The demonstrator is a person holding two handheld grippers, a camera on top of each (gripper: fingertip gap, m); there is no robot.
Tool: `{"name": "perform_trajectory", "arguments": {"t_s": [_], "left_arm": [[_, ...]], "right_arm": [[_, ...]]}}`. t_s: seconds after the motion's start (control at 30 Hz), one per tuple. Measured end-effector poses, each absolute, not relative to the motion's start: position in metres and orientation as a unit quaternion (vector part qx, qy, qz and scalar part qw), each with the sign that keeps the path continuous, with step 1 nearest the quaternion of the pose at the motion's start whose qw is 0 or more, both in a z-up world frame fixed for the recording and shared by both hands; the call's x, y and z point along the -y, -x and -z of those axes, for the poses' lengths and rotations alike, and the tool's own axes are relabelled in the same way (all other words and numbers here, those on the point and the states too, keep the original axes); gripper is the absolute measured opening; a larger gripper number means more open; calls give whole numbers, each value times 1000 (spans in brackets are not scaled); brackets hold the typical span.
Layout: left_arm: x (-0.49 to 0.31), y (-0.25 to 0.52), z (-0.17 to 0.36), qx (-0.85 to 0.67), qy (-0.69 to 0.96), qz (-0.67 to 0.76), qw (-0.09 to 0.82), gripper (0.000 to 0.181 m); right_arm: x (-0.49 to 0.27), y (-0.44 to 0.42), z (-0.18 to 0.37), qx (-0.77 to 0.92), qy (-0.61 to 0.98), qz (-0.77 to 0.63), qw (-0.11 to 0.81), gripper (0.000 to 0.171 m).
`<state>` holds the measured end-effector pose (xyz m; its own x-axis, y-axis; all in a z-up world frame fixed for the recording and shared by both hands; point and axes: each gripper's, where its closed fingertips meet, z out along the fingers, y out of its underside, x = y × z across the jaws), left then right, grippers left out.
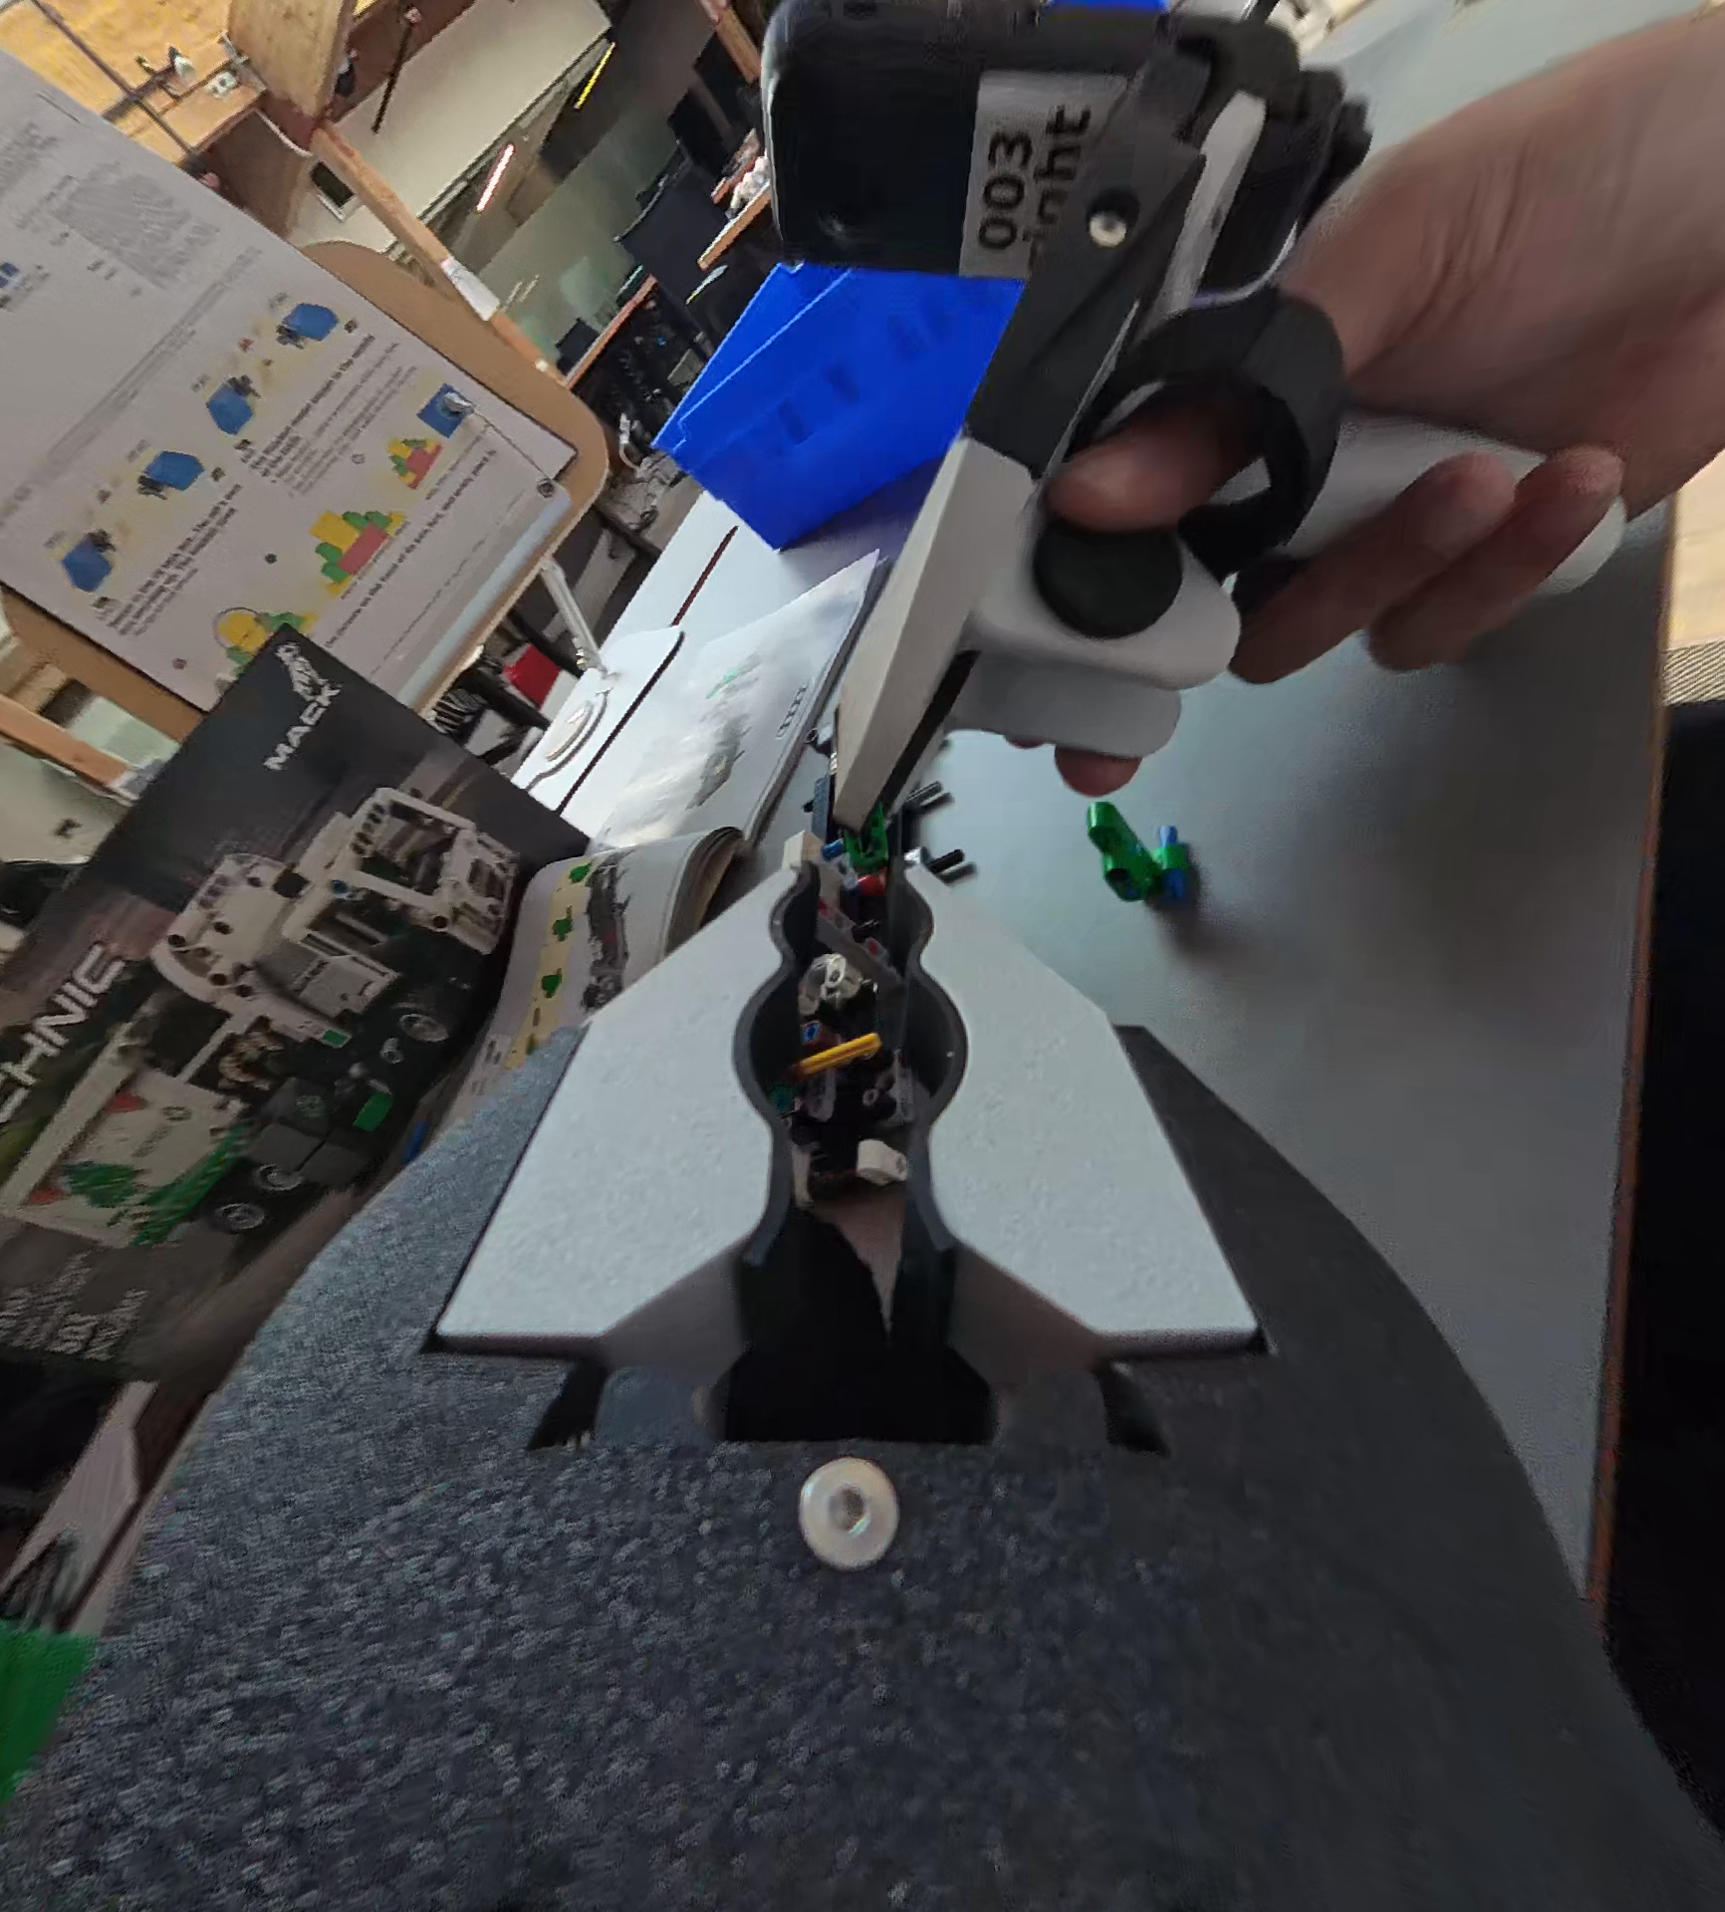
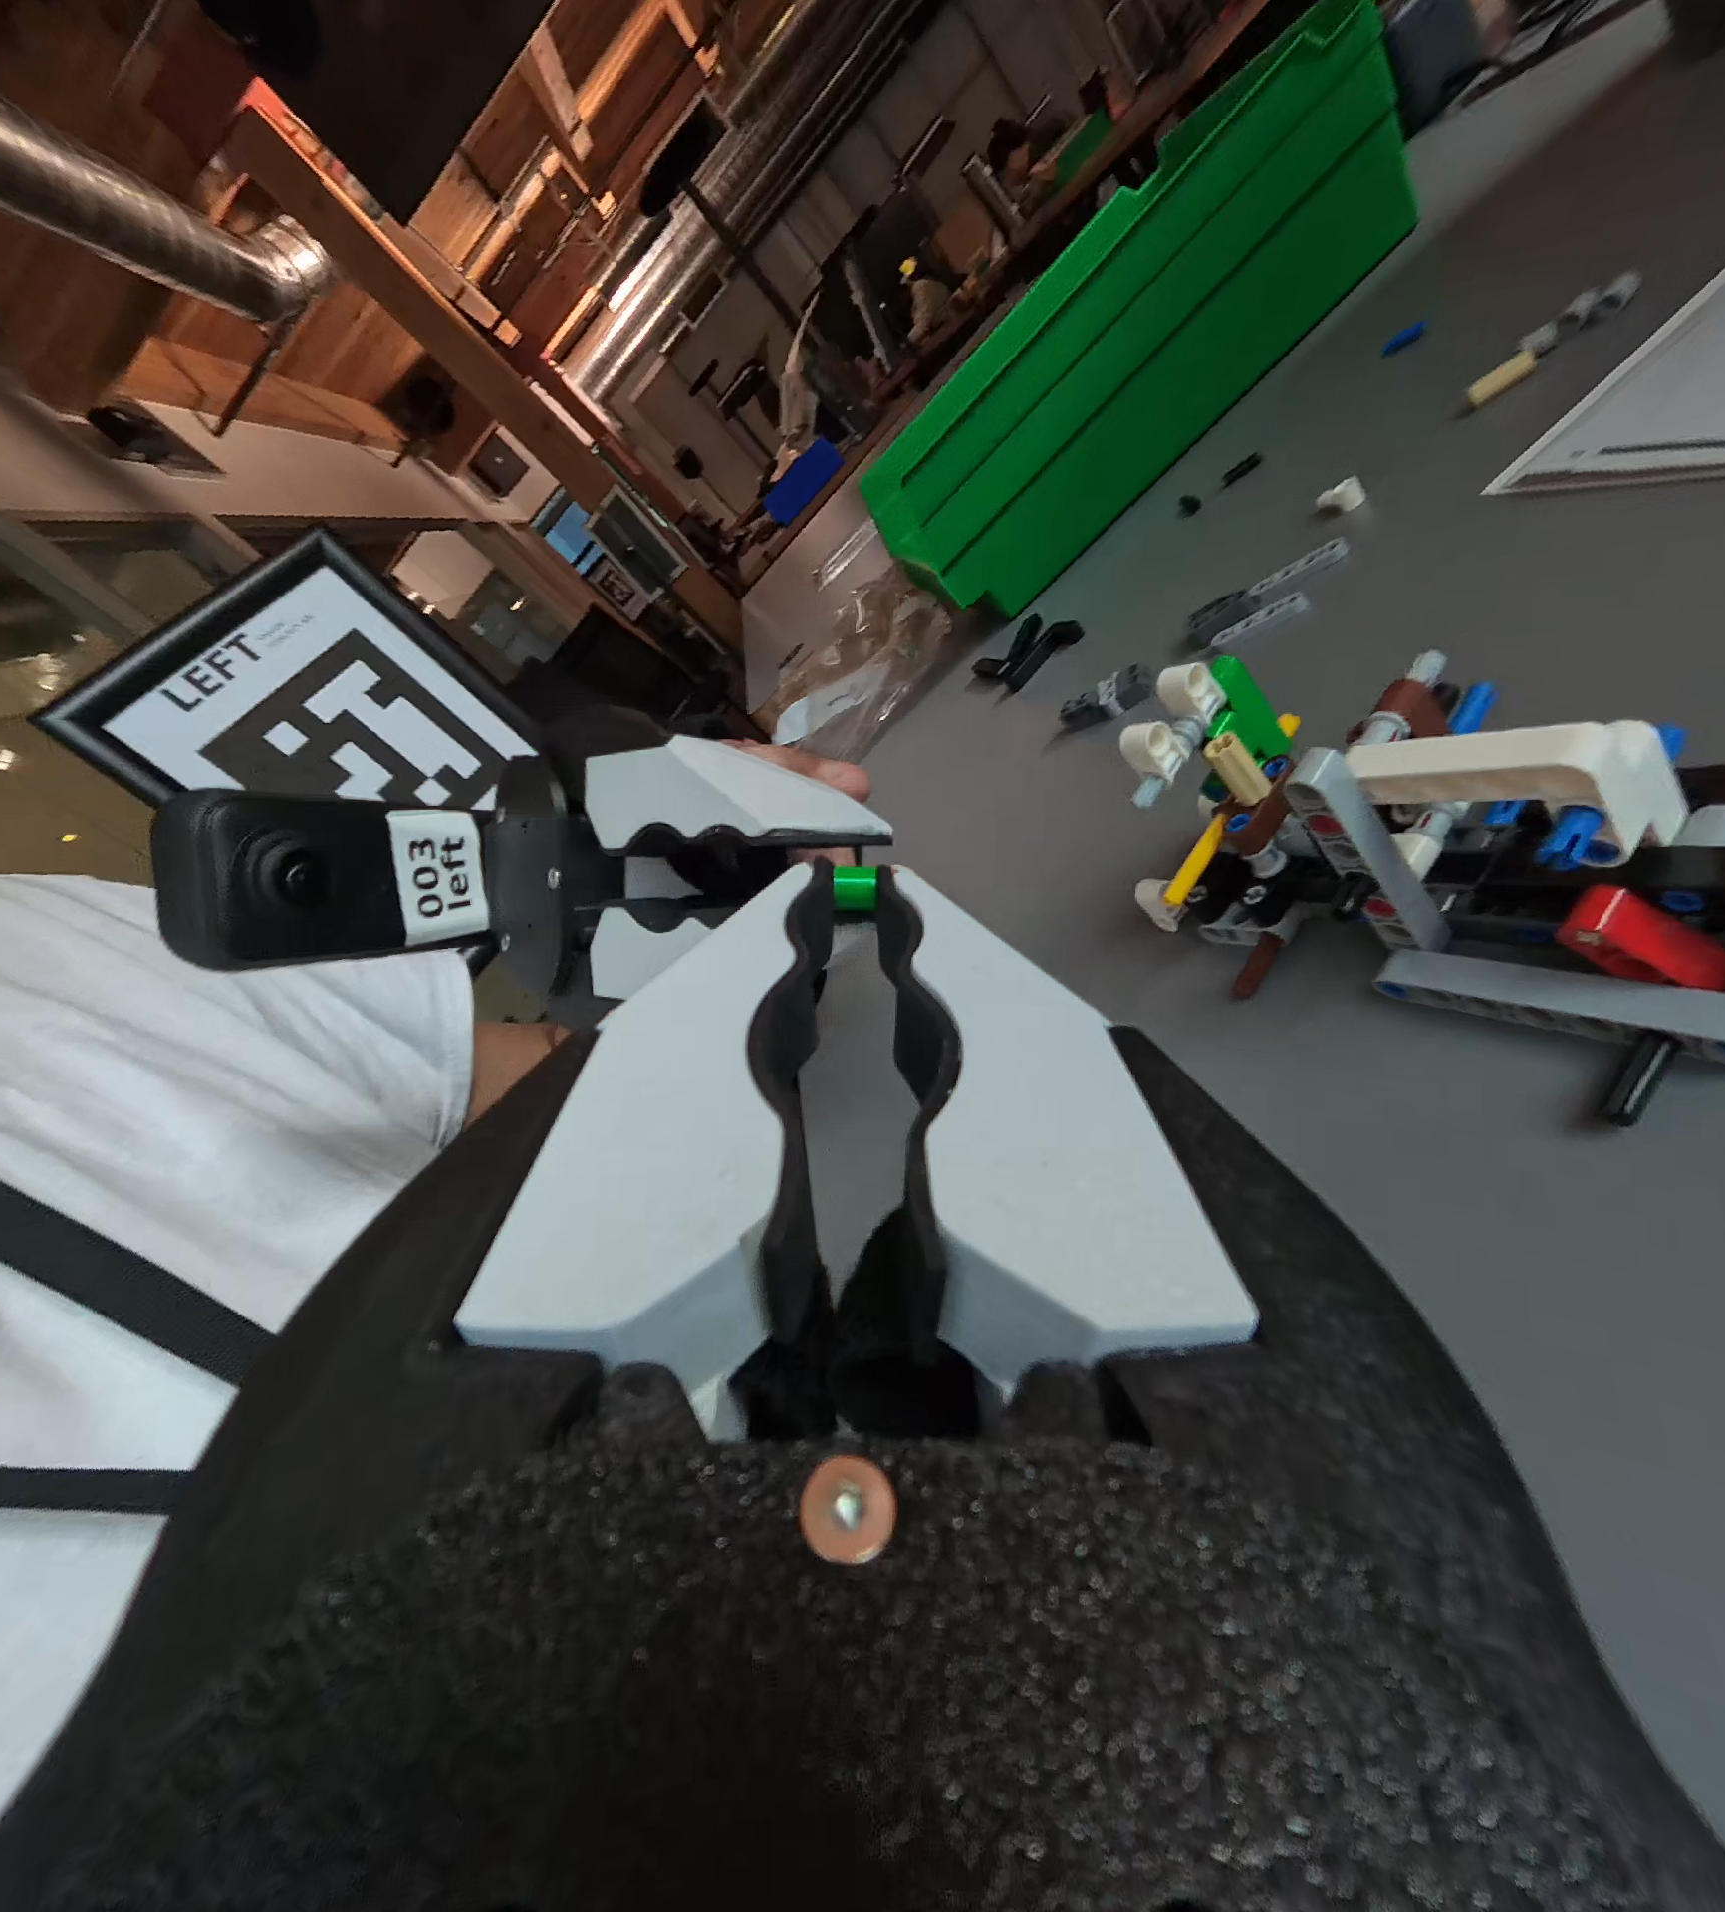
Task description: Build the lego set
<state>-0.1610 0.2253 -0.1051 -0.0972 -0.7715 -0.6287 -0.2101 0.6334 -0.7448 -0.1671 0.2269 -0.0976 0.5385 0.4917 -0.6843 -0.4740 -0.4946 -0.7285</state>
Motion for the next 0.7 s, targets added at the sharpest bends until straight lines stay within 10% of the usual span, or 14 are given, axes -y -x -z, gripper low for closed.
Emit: {"name": "perform_trajectory", "arguments": {"t_s": [0.7], "left_arm": [[-220,147,118,-698,360,177,594,5]], "right_arm": [[-224,158,111,48,765,-283,576,7]]}}
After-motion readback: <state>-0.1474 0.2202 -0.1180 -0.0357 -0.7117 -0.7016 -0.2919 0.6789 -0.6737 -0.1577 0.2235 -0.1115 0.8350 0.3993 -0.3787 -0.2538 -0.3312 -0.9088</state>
